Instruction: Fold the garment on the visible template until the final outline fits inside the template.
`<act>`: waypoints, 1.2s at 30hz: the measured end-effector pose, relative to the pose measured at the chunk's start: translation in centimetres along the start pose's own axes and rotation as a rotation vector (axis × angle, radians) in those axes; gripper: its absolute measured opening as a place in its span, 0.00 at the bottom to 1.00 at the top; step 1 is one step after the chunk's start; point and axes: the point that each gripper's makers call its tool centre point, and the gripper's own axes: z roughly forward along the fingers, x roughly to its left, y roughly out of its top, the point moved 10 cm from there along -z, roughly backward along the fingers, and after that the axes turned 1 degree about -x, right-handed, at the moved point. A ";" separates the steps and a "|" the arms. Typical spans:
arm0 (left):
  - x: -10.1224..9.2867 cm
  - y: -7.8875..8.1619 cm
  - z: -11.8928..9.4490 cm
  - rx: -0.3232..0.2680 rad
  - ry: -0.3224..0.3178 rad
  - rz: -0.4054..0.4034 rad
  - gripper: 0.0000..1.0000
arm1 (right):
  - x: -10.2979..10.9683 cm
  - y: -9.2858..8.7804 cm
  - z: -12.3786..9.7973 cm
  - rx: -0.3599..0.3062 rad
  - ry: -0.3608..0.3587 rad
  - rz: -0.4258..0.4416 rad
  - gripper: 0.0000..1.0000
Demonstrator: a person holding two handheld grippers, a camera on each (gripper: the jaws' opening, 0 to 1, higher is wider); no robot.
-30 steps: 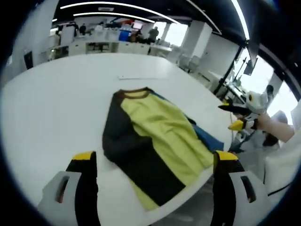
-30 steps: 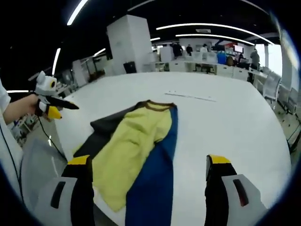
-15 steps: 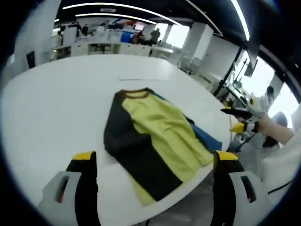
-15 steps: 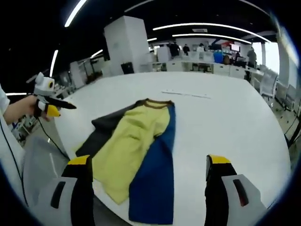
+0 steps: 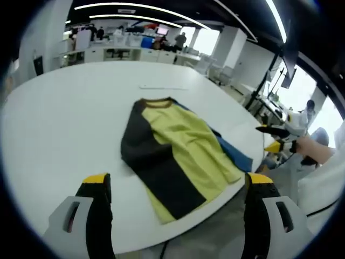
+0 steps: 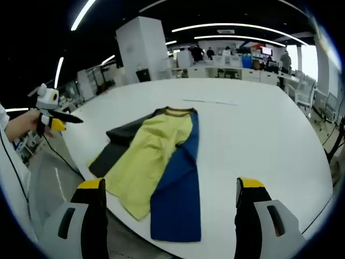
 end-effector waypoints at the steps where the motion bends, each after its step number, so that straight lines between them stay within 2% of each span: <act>1: -0.1 -0.1 -0.1 0.000 0.001 0.000 1.00 | 0.0 -0.2 -0.1 0.003 -0.001 0.000 1.00; 15: -0.6 -0.9 -1.0 -0.004 0.009 -0.013 1.00 | -0.4 -2.0 -1.5 0.021 -0.029 0.031 0.99; 17: -0.7 -0.9 -1.0 -0.008 0.006 -0.016 1.00 | -0.5 -2.1 -1.7 0.026 -0.032 0.034 0.97; 28: -0.8 -0.9 -1.0 -0.002 0.012 -0.009 1.00 | -0.8 -2.5 -2.0 0.028 -0.042 0.045 0.96; 36: -1.0 -1.1 -1.1 -0.009 0.017 -0.012 1.00 | -1.4 -3.5 -2.2 0.062 -0.050 0.049 0.91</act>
